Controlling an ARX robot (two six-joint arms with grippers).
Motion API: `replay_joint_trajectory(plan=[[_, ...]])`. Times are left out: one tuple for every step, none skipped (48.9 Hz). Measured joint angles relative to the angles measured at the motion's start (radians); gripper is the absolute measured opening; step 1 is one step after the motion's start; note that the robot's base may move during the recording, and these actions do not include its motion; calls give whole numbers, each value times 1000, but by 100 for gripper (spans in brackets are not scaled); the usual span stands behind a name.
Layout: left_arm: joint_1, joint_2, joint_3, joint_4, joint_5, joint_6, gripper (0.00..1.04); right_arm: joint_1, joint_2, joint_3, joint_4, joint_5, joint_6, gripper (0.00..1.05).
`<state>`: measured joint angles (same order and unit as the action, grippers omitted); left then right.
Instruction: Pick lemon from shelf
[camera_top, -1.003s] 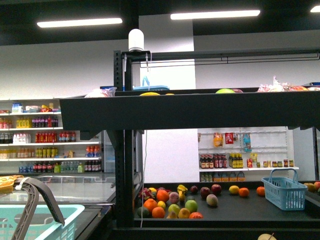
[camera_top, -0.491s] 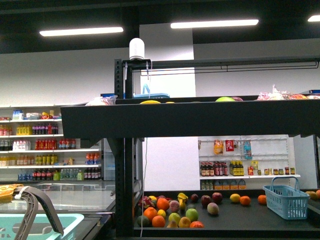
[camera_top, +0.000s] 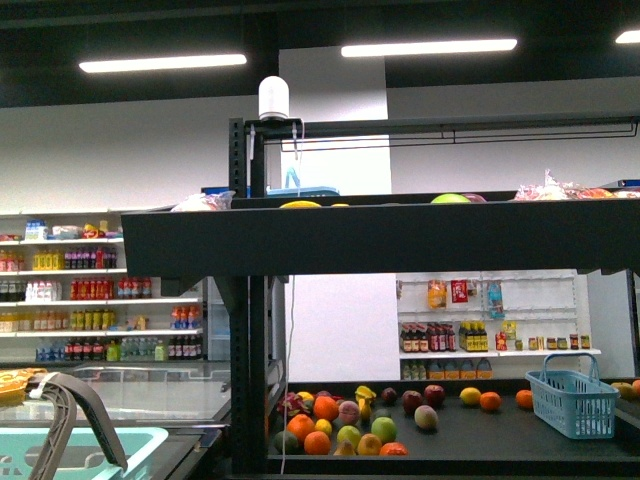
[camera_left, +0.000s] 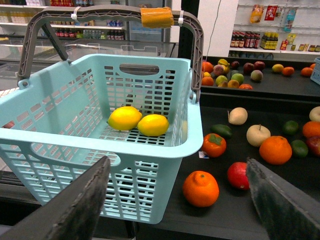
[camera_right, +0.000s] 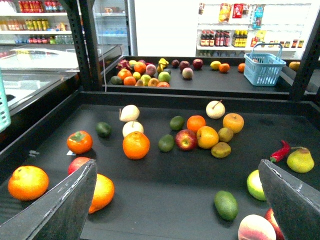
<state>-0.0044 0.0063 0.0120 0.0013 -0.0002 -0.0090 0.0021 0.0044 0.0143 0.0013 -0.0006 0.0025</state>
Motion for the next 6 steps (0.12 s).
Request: replay_joint_trajectory(plan=[[0, 0, 0, 0, 0, 0, 93, 0, 0, 0, 0, 0, 0, 97], [0, 0, 0, 0, 0, 0, 96, 0, 0, 0, 0, 0, 0, 97], [0, 0, 0, 0, 0, 0, 99, 0, 0, 0, 0, 0, 0, 97], [0, 0, 0, 0, 0, 2, 98, 0, 0, 0, 0, 0, 0, 97], [0, 0, 0, 0, 0, 2, 97, 0, 0, 0, 0, 0, 0, 97], [0, 0, 0, 0, 0, 2, 97, 0, 0, 0, 0, 0, 0, 97]])
